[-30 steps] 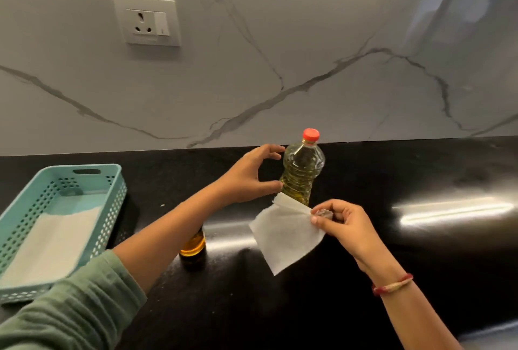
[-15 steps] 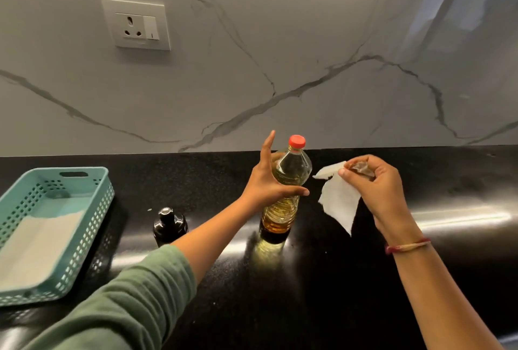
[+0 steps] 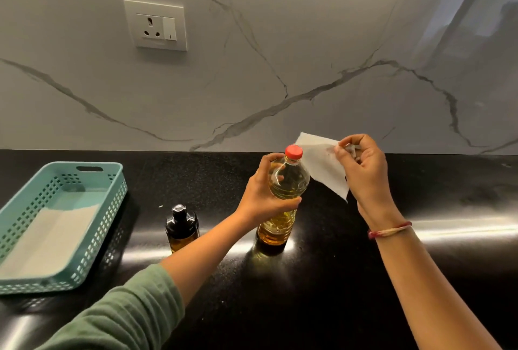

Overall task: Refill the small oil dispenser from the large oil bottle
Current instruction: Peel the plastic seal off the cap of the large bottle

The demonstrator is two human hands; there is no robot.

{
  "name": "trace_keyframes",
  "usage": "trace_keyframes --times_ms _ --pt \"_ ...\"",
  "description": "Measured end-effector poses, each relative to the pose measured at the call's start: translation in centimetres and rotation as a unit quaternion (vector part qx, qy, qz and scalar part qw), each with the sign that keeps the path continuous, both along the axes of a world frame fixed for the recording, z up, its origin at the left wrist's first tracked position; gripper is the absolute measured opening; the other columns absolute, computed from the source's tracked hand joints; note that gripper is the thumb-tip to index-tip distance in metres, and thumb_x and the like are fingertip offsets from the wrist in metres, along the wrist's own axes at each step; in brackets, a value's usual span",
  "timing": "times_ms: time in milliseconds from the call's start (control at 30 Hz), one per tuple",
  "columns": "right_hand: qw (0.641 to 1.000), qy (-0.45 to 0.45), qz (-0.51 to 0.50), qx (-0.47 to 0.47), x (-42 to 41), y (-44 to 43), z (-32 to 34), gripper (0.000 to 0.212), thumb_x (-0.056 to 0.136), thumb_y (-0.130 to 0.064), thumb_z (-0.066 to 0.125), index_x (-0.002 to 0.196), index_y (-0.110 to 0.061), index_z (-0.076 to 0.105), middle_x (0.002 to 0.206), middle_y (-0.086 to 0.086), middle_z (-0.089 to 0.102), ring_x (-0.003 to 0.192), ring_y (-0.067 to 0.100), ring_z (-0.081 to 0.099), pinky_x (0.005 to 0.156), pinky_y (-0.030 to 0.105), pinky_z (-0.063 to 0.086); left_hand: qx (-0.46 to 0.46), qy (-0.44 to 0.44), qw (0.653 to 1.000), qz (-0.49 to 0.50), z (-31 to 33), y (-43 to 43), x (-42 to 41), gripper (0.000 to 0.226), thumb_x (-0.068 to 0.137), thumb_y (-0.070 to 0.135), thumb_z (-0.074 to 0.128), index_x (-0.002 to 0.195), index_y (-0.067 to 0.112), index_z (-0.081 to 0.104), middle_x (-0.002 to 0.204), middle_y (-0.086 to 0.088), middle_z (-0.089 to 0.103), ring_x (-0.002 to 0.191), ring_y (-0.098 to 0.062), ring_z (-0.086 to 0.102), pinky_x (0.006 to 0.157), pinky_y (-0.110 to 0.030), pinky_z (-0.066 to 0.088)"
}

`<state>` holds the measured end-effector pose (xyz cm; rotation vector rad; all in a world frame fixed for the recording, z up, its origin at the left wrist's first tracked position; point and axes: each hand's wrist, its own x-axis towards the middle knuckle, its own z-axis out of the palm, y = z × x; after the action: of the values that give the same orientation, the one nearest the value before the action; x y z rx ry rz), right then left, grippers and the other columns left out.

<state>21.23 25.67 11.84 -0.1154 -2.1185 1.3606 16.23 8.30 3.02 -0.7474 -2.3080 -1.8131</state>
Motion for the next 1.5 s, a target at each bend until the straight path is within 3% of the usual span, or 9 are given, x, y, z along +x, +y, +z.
trace_keyframes --times_ms 200,267,367,467,733,1033,1200,1333,1500 --pt "0.972 0.075 0.099 0.199 -0.2 -3.7 0.7 0.026 0.099 -0.015 0.046 0.124 -0.007 0.042 0.108 0.002 0.053 0.074 0.003 0.058 0.054 0.008 0.047 0.005 -0.005 1.000 0.005 0.0 -0.5 0.4 0.082 0.060 0.019 0.088 0.124 0.037 0.040 0.116 0.006 0.063 0.101 -0.011 0.066 0.089 -0.038 0.055" --pt "0.948 0.092 0.134 0.275 0.1 -4.4 0.5 0.038 0.099 -0.024 0.042 0.134 -0.009 0.035 0.115 0.012 0.057 0.085 0.010 0.063 0.066 0.010 0.052 0.007 -0.010 1.000 0.000 0.1 -0.6 0.5 0.081 0.061 0.019 0.088 0.124 0.036 0.040 0.115 0.006 0.064 0.099 -0.011 0.067 0.088 -0.037 0.056" --pt "0.921 0.090 0.118 0.361 0.6 -4.4 -0.3 0.047 0.097 -0.030 0.038 0.142 -0.019 0.027 0.119 0.016 0.061 0.103 0.020 0.062 0.096 0.049 0.050 0.002 -0.004 1.000 0.000 0.2 -0.6 0.6 0.081 0.061 0.018 0.088 0.124 0.036 0.039 0.117 0.008 0.062 0.101 -0.007 0.064 0.088 -0.030 0.055" --pt "0.925 0.100 0.113 0.348 1.2 -4.0 -0.5 0.049 0.097 -0.030 0.039 0.143 -0.021 0.025 0.120 0.017 0.059 0.103 0.009 0.053 0.088 0.057 0.052 0.002 -0.003 1.000 0.001 0.1 -0.7 0.6 0.081 0.061 0.021 0.088 0.123 0.037 0.039 0.117 0.008 0.062 0.103 -0.008 0.064 0.089 -0.035 0.055" --pt "0.931 0.077 0.160 0.318 0.7 -4.1 -0.1 0.049 0.097 -0.040 0.034 0.143 -0.028 0.021 0.125 0.018 0.055 0.109 0.021 0.057 0.090 0.052 0.053 0.002 -0.005 1.000 -0.001 0.3 -0.7 0.7 0.082 0.061 0.019 0.088 0.123 0.040 0.039 0.119 0.010 0.060 0.104 -0.007 0.063 0.089 -0.030 0.055" --pt "0.945 0.037 0.155 0.287 0.2 -2.9 -0.4 0.049 0.098 -0.028 0.039 0.146 -0.024 0.028 0.129 0.016 0.051 0.106 0.020 0.057 0.078 0.023 0.056 0.006 -0.003 1.000 0.003 0.2 -0.5 0.7 0.083 0.061 0.020 0.088 0.121 0.044 0.038 0.120 0.008 0.059 0.106 -0.011 0.064 0.091 -0.034 0.056" --pt "0.989 0.066 0.088 0.100 1.0 -2.8 -0.8 0.029 0.099 -0.013 0.045 0.126 -0.019 0.055 0.121 -0.005 0.057 0.104 -0.007 0.055 0.076 0.011 0.051 0.001 -0.013 1.000 0.005 0.3 -0.6 0.8 0.083 0.061 0.019 0.088 0.121 0.044 0.037 0.121 0.008 0.058 0.107 -0.011 0.062 0.091 -0.036 0.055" --pt "0.985 -0.026 0.048 -0.165 0.8 -3.0 -1.9 0.019 0.098 -0.018 0.050 0.098 -0.025 0.068 0.102 -0.003 0.066 0.105 0.017 0.060 0.082 0.028 0.054 -0.009 -0.013 1.000 0.002 0.3 -0.5 0.7 0.083 0.062 0.022 0.087 0.121 0.047 0.035 0.123 0.008 0.056 0.112 -0.014 0.060 0.094 -0.039 0.054" --pt "0.970 -0.107 0.102 -0.194 0.5 -4.0 -2.8 0.026 0.099 -0.022 0.045 0.105 -0.013 0.068 0.107 0.010 0.067 0.112 0.028 0.059 0.085 0.029 0.051 -0.012 -0.012 1.000 0.001 0.3 -0.5 0.6 0.082 0.063 0.022 0.087 0.120 0.047 0.034 0.120 0.010 0.057 0.110 -0.013 0.061 0.094 -0.041 0.054"
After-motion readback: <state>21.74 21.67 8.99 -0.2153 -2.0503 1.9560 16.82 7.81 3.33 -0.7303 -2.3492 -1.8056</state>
